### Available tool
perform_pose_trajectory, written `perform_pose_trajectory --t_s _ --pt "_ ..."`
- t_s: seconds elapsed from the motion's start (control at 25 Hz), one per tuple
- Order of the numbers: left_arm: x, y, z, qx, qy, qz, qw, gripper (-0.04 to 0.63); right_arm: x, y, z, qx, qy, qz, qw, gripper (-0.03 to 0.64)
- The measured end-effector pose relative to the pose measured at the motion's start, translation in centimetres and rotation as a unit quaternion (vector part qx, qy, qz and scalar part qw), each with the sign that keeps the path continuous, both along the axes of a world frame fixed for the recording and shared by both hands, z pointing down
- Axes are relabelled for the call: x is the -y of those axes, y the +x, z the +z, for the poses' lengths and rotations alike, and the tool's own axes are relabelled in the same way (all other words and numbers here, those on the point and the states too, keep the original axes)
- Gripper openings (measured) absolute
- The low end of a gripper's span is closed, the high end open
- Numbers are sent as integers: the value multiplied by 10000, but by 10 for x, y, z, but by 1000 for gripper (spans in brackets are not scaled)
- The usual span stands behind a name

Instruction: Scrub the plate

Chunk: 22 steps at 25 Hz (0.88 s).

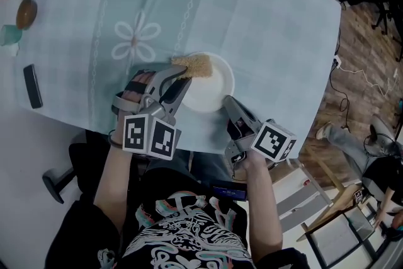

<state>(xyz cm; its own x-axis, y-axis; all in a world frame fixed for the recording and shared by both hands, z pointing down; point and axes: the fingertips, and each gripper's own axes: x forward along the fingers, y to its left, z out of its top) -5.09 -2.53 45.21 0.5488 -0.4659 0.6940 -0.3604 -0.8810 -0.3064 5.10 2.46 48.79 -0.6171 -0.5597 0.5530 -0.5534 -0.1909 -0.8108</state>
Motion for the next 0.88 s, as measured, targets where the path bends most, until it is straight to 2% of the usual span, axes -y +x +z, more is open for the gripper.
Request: perform_pose_trajectory --t_s 0.28,0.64,0.88 --pt "-2 2 25 442 -305 -1 9986 78 1 -1 1 35 34 105 9999 -3" --pt "0 5 28 547 -813 -337 9946 77 0 1 5 12 26 271 9996 -3" --pt "-11 17 31 620 -1001 -159 9929 75 -3 4 9 -4 -34 333 9994 -3"
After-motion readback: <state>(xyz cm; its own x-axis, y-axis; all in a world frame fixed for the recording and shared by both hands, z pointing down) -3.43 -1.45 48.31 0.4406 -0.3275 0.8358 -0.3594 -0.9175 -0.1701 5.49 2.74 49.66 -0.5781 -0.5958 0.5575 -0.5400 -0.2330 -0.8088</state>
